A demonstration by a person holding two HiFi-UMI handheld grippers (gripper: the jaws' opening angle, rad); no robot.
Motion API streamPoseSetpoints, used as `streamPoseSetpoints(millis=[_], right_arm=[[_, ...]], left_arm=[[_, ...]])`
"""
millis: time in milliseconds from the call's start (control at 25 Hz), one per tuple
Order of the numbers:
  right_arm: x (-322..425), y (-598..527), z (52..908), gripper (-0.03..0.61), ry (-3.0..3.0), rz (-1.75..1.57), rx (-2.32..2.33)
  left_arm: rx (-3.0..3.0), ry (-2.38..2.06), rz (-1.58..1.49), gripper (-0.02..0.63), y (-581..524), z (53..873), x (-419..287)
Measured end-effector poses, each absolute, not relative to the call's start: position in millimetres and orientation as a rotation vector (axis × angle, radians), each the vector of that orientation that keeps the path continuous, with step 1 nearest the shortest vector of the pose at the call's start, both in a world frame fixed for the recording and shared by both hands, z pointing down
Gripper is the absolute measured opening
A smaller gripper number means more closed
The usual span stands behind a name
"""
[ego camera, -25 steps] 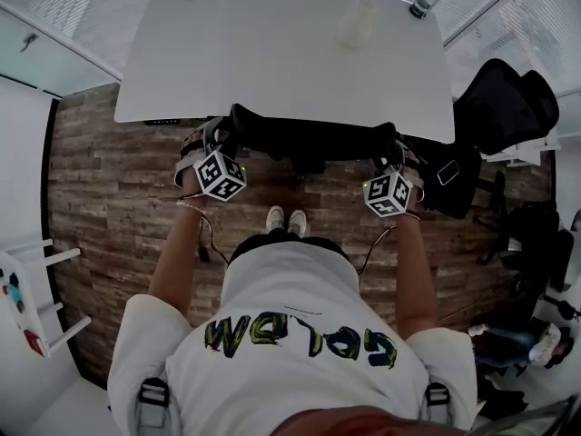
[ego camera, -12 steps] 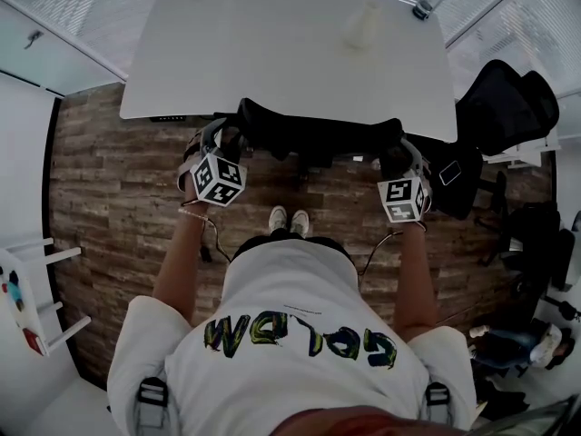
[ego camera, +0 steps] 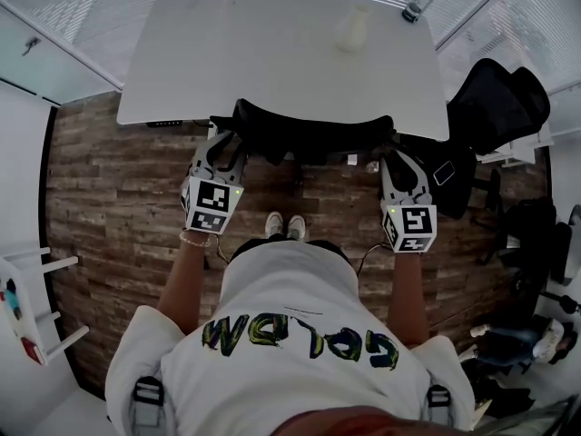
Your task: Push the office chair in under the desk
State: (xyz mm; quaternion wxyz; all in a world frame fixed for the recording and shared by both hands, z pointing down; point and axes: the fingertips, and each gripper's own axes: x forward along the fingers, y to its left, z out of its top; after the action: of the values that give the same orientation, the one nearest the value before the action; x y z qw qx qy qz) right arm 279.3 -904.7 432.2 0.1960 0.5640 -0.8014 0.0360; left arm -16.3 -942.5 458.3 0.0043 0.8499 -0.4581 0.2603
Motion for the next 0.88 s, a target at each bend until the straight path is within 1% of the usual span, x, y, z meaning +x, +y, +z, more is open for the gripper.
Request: streamPoseSetpoints(millis=[80, 280, 400, 640, 880], right_arm=[[270, -900, 413, 0.075, -2.301, 0.110, 1.604], [240, -888, 373, 0.061, -2.412, 0.094, 1.612], [225, -880, 352, 0.054, -2.458, 0.057, 1.600], [200, -872, 322, 0.041, -2.527, 0.013, 1.589], [183, -867, 312, 0.029, -2.559, 0.011, 1.549]], left_arm=[[2.688, -1.427, 0.715, 0.092, -936, 437, -5], [2.708, -1.423, 0.452, 0.051, -921, 392, 12], [2.708, -1.403, 0.325, 0.038, -911, 370, 20], [2.712, -1.439, 0.214, 0.017, -898, 339, 31], [2.710, -1.464, 0.167, 0.015, -893, 326, 37]])
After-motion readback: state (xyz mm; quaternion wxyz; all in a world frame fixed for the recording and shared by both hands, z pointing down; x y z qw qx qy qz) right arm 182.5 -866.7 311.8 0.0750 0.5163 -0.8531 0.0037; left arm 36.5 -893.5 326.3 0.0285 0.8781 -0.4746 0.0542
